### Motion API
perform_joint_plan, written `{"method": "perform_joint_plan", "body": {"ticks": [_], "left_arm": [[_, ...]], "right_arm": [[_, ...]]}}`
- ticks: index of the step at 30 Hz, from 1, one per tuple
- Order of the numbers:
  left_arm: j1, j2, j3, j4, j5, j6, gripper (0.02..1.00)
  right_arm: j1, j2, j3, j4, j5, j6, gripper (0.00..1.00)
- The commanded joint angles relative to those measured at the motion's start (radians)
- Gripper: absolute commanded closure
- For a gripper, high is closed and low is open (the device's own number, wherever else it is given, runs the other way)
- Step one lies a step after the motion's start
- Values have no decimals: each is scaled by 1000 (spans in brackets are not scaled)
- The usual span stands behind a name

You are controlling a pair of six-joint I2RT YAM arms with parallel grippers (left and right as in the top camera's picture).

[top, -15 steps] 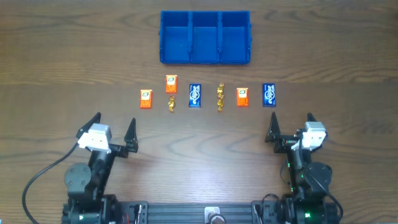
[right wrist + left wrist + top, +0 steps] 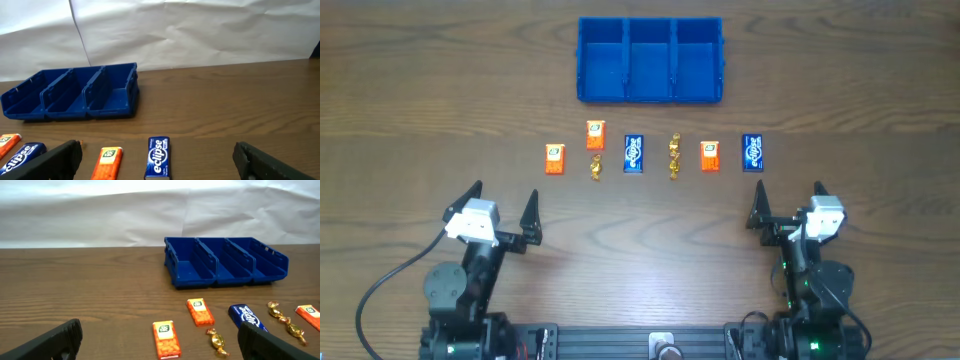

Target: Sort Candies Into Trays

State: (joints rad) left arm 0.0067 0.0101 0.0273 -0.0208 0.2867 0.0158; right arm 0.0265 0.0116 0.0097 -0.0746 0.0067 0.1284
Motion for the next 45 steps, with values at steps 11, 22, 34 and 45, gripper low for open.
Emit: {"method": "perform_joint_plan", "body": {"ticks": [11, 22, 34, 45], "left_arm": [[6, -6, -23, -28, 18, 0, 20], [6, -6, -23, -29, 18, 0, 20], [6, -6, -23, -29, 18, 0, 20], [-11, 166, 156, -64, 17, -40, 20]], "right_arm": [[-3, -9, -2, -7, -2, -6, 1], [-3, -9, -2, -7, -2, -6, 1], [-3, -9, -2, -7, -2, -6, 1], [-3, -9, -2, -7, -2, -6, 1]]}}
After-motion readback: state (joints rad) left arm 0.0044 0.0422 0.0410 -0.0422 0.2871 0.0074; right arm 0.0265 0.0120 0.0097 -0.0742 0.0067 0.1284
